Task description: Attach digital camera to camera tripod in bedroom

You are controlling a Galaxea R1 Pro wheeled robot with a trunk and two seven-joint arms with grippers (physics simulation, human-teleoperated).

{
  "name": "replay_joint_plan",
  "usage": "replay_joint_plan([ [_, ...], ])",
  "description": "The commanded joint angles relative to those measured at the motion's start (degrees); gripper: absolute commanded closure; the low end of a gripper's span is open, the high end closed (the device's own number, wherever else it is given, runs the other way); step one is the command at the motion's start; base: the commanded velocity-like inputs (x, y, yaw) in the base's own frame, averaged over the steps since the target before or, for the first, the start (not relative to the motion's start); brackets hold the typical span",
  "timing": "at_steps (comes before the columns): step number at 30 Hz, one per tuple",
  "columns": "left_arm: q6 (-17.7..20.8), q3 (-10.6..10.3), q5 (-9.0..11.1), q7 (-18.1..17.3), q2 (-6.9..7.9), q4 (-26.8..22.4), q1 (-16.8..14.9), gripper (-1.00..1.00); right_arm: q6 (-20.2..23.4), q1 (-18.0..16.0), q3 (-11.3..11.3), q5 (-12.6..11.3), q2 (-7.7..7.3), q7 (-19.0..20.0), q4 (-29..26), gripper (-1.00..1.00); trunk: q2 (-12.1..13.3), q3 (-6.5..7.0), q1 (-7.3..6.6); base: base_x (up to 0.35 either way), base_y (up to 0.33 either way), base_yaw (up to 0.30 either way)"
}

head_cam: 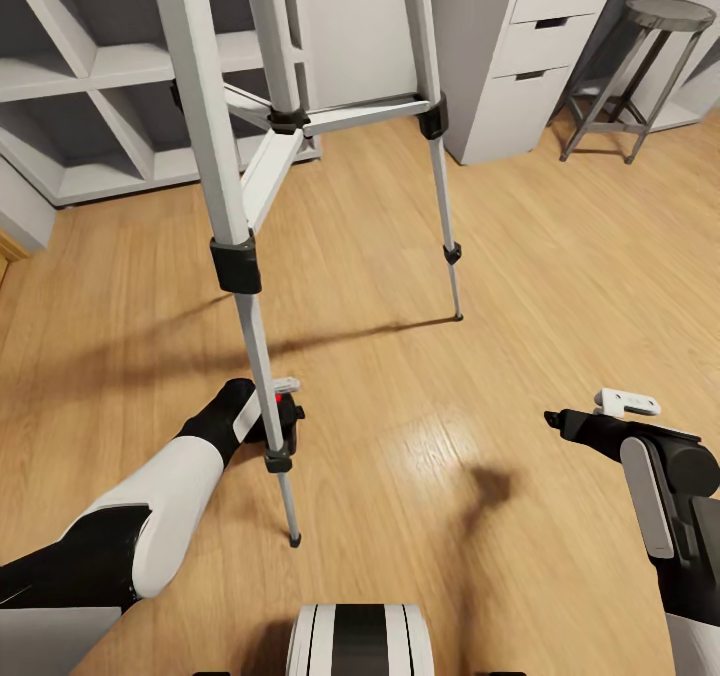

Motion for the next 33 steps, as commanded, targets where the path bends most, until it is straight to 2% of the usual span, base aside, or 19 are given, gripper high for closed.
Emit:
replay_joint_plan([
  [1, 0.3, 0.3, 0.6, 0.6, -0.06, -0.1, 0.0, -1.0, 0.2, 0.0, 0.0, -0.6, -0.02, -0.6, 0.0, -1.0, 0.0, -0.04, -0.01, 0.0, 0.0, -0.013],
  [20, 0.2, 0.3, 0.5, 1.0, -0.08, -0.1, 0.0, -1.0, 0.2, 0.0, 0.0, -0.6, -0.02, -0.6, 0.0, -1.0, 0.0, -0.04, -0.01, 0.0, 0.0, -0.003],
  [33, 0.2, 0.2, 0.6, 3.7, -0.6, -0.1, -1.3, -1.0, 0.2, 0.0, 0.1, -0.6, -0.01, -0.6, 0.0, -1.0, 0.0, -0.04, -0.01, 0.0, 0.0, 0.0],
])
